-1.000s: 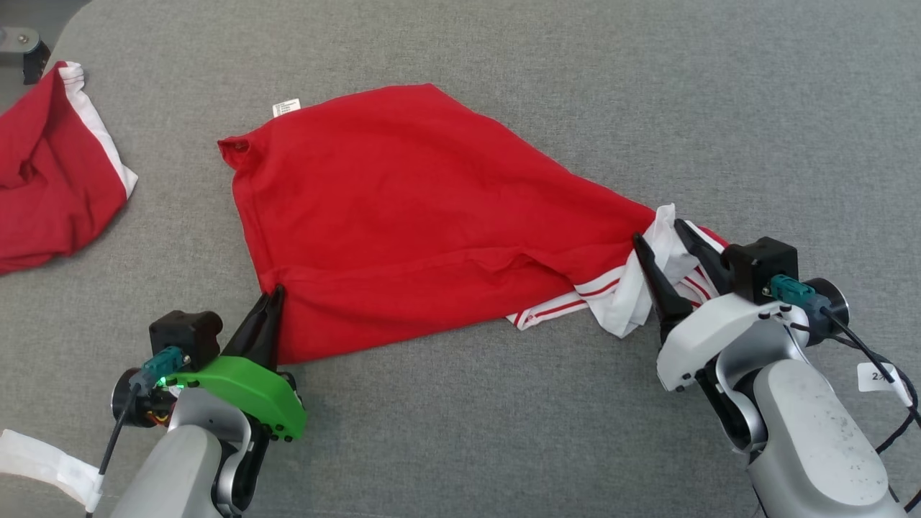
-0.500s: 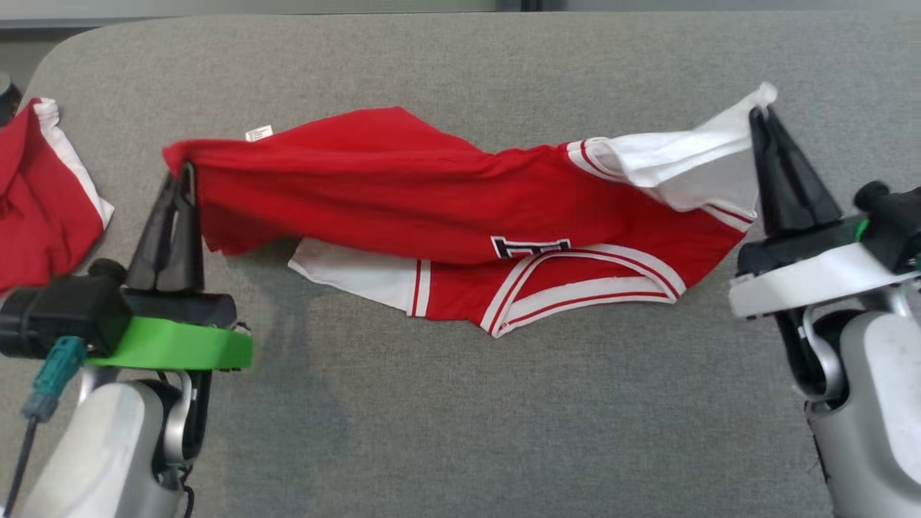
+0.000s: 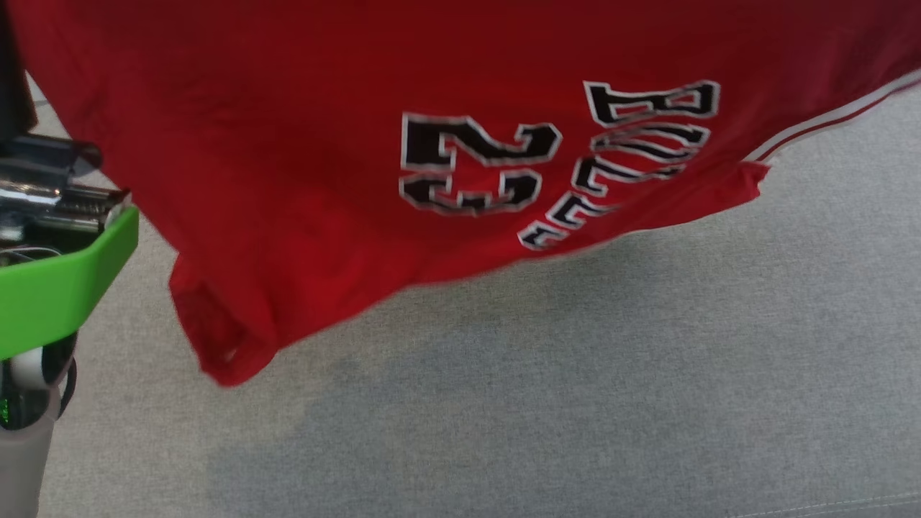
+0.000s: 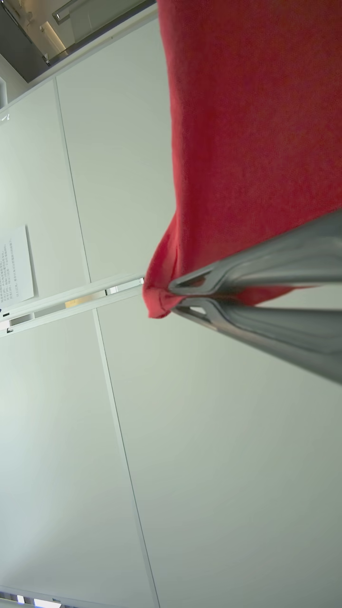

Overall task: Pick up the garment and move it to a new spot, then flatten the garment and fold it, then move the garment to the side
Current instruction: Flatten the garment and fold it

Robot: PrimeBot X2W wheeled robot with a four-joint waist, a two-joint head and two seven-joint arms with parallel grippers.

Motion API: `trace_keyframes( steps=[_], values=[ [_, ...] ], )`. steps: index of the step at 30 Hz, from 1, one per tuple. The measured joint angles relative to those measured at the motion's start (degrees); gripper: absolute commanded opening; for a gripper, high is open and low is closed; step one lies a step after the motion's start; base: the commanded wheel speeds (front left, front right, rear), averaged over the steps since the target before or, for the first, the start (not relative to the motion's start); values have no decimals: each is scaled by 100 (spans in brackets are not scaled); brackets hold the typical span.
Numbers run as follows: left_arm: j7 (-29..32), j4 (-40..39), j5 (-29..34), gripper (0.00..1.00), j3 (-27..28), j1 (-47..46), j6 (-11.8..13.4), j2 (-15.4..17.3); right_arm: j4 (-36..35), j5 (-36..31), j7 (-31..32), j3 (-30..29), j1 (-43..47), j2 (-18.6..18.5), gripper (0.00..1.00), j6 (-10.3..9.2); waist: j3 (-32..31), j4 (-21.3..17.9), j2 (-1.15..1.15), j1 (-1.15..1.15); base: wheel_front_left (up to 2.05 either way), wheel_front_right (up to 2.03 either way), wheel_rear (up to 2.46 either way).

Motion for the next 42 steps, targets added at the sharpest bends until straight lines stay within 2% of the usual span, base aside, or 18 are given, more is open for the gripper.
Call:
trace_keyframes(
  steps=[6, 12, 17, 23, 26, 30, 37, 42],
  values=[
    [356, -134, 23, 0, -130, -495, -99, 70, -7, 258, 394, -137, -538, -283, 0, 0, 41, -133, 0, 0, 0, 0, 0],
    [454, 403, -227, 0, -369, -884, -286, -164, 648, 487, 487, -19, -979, -388, 0, 0, 279, -156, 0, 0, 0, 0, 0],
    [341, 1771, -677, 0, -543, -1447, -635, -550, 1667, 605, 319, 348, -1642, -393, 0, 0, 541, -145, 0, 0, 0, 0, 0],
    [-253, 3919, -870, 0, -567, -2888, -1050, -1070, 3160, 633, -156, 735, -2994, -234, 0, 0, 842, -86, 0, 0, 0, 0, 0],
    [-483, 4836, -886, 0, -530, -3510, -1169, -1209, 3932, 675, -457, 947, -3705, -83, 0, 0, 913, -79, 0, 0, 0, 0, 0],
    [-667, 5994, -806, 0, -565, -3953, -1282, -1241, 4996, 735, -778, 1305, -4221, 179, 0, 1, 955, -129, 0, 0, 0, 0, 0],
    [-798, 7785, -868, 0, -598, -3612, -1386, -1527, 6798, 1038, -1203, 1798, -3944, 806, 0, 0, 1126, -218, 0, 0, 0, 0, 0],
    [-826, 8416, -912, 0, -590, -2938, -1496, -1780, 7565, 1327, -1450, 2143, -3072, 1158, 0, 1, 1291, -262, 0, 0, 0, 0, 0]
  ],
)
